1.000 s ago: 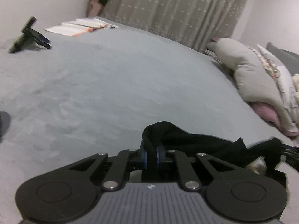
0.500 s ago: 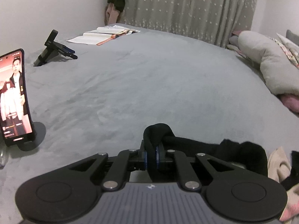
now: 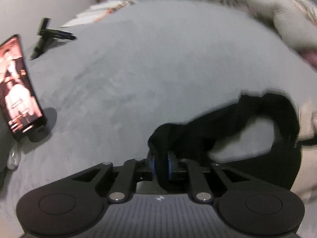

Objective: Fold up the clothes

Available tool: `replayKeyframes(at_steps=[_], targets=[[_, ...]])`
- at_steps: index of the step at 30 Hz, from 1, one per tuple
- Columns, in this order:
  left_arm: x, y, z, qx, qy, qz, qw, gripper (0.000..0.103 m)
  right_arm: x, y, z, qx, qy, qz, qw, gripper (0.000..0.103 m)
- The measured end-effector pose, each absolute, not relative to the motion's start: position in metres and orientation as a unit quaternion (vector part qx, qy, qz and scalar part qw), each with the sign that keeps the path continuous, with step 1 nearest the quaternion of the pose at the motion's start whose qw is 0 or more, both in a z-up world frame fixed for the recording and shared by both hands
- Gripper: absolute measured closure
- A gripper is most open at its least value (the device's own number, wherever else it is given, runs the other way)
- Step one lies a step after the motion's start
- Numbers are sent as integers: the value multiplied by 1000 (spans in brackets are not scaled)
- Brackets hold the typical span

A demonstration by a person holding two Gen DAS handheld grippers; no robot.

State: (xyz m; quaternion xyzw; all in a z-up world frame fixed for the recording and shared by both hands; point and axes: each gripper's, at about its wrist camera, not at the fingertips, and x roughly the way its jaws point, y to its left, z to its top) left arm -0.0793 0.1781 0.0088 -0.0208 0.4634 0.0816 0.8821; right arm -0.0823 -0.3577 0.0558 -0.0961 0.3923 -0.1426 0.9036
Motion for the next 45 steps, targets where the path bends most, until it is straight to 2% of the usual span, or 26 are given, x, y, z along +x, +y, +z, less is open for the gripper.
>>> replayKeyframes(at_steps=[4, 5, 7, 9, 13, 22, 33, 45], targets=[[-87, 175, 20, -6, 445, 82, 892, 65, -87, -348, 65, -104, 386, -112, 910, 58], [-89, 175, 24, -4, 440, 82, 894, 63, -88, -346, 69, -103, 383, -104, 912, 57], [-92, 175, 29, -4, 433, 80, 898, 61, -89, -343, 75, -94, 380, -91, 916, 47], [-95, 174, 39, -6, 420, 70, 905, 59, -91, -337, 83, -87, 376, -69, 920, 43], [-94, 163, 55, -3, 402, 33, 915, 47, -91, -318, 95, -97, 368, -31, 924, 37], [-64, 121, 54, -10, 438, -127, 890, 46, -73, -281, 99, -45, 374, 88, 922, 36], [-42, 117, 32, -66, 474, -194, 856, 46, -46, -237, 83, 4, 380, 220, 898, 36], [-60, 107, 10, -37, 489, -237, 839, 46, -30, -232, 51, 38, 399, 292, 868, 36]])
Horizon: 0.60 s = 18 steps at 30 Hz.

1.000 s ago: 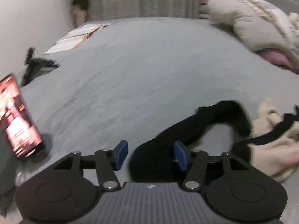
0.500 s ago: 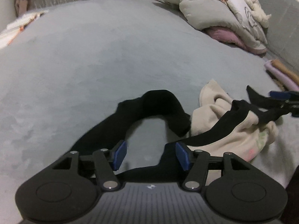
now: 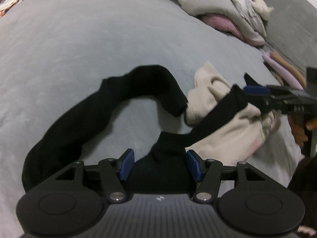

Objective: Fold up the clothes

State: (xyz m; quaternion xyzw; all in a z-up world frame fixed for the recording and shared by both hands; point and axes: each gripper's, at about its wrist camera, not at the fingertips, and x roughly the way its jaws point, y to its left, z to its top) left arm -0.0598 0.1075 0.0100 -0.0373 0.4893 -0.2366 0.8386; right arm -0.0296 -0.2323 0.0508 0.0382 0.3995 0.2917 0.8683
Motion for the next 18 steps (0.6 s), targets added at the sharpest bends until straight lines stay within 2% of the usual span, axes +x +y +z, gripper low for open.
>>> replayKeyframes(at_steps=[6, 11, 17, 18], targets=[[-76, 111, 9, -30, 478, -251, 841, 46, -45, -243, 41, 48, 408, 315, 856, 36], [-81, 118, 7, -37, 469, -263, 842, 47, -63, -242, 39, 22, 383, 324, 865, 37], [-67, 121, -6, -62, 457, -273, 844, 46, -70, -229, 40, -10, 352, 321, 879, 45], [-67, 121, -8, -65, 452, -277, 846, 46, -71, -227, 39, -14, 347, 322, 881, 49]])
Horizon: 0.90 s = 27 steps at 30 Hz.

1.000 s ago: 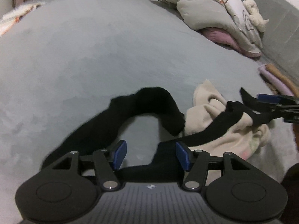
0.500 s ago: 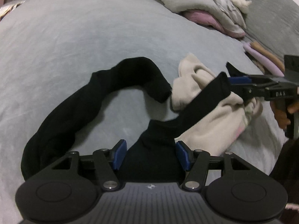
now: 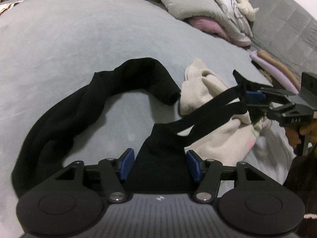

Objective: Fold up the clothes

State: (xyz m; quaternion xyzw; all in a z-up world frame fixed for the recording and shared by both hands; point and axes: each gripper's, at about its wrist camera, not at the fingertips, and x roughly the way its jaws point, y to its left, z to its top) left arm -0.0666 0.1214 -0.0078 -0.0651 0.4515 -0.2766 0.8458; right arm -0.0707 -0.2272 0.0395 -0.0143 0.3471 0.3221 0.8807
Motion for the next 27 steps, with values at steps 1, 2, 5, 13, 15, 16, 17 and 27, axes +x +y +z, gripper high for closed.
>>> replayKeyframes(at_steps=[1, 2, 5, 13, 15, 16, 17, 27], targets=[[-66, 122, -10, -68, 446, -280, 847, 46, -71, -225, 39, -18, 342, 324, 882, 59], [-65, 123, -11, -72, 443, -283, 848, 46, -73, -224, 40, -21, 337, 328, 882, 65], [-65, 124, -13, -91, 435, -286, 849, 48, -83, -213, 45, -50, 312, 333, 889, 83], [-59, 134, -20, -126, 420, -309, 844, 53, -105, -213, 61, -80, 242, 315, 914, 96], [-56, 130, -21, -122, 421, -312, 843, 53, -106, -213, 61, -82, 243, 312, 915, 96], [-55, 129, -21, -120, 422, -311, 843, 53, -106, -213, 61, -84, 244, 310, 915, 96], [-54, 128, -20, -119, 423, -307, 844, 53, -106, -213, 60, -86, 246, 308, 915, 96], [-69, 99, 16, -69, 343, -196, 916, 96, -108, -197, 58, -130, 218, 248, 935, 98]])
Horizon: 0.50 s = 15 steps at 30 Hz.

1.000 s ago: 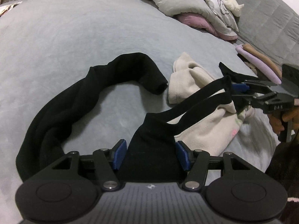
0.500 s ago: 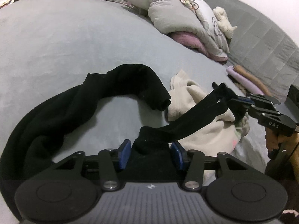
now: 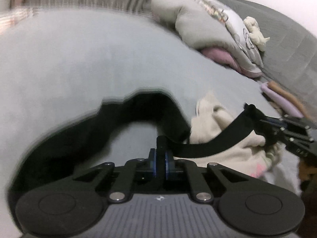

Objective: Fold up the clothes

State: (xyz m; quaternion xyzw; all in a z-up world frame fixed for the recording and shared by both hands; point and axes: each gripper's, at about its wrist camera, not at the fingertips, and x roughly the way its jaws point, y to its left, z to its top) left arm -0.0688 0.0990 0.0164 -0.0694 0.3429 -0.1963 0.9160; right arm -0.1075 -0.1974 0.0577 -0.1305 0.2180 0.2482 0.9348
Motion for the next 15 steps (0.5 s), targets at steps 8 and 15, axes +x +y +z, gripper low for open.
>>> replayKeyframes(at_steps=[8, 15], targets=[[-20, 78, 54, -17, 252, -155, 955, 96, -67, -185, 75, -185, 168, 154, 956, 98], [49, 45, 70, 53, 204, -129, 969, 96, -5, -177, 82, -228, 131, 83, 961, 98]])
